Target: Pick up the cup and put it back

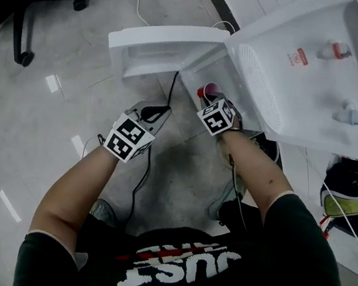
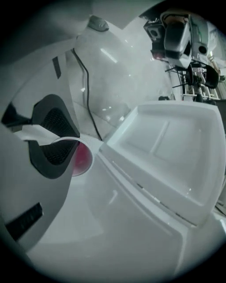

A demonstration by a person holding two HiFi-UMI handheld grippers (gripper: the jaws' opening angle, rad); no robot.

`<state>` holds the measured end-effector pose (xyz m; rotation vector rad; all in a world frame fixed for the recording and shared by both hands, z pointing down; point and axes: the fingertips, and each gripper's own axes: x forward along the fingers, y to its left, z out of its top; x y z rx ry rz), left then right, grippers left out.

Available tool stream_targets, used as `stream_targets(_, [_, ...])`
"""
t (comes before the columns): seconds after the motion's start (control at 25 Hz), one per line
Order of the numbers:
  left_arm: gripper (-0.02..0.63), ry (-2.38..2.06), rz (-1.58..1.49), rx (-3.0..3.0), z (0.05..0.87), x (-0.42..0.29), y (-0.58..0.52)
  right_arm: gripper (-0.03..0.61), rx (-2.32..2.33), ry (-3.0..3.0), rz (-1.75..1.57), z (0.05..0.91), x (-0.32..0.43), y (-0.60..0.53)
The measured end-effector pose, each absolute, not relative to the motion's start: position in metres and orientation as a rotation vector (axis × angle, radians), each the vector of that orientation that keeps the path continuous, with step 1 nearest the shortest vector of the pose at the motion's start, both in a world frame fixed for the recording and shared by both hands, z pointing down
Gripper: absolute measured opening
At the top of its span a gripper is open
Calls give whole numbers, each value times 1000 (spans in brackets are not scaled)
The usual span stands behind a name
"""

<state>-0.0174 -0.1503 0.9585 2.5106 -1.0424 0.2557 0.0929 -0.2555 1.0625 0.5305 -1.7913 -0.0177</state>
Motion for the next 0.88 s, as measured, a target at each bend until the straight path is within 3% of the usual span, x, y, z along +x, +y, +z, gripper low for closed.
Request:
stream_targets(0.68, [8, -1011, 275, 2472, 978, -17, -149, 49, 757, -1657, 71, 1094, 137, -316])
stream_targets(0.72, [8, -1005, 277, 2475, 978, -16, -148, 59, 764, -1660, 66, 1093, 137, -317])
stream_targets(0.8, [8, -1000, 278, 2477, 978, -15, -147, 158, 792, -1665, 63, 1089, 136, -320])
stream_targets(0.88, [8, -1005, 275, 2478, 977, -16, -147, 192, 836, -1674, 55, 1081, 134, -320])
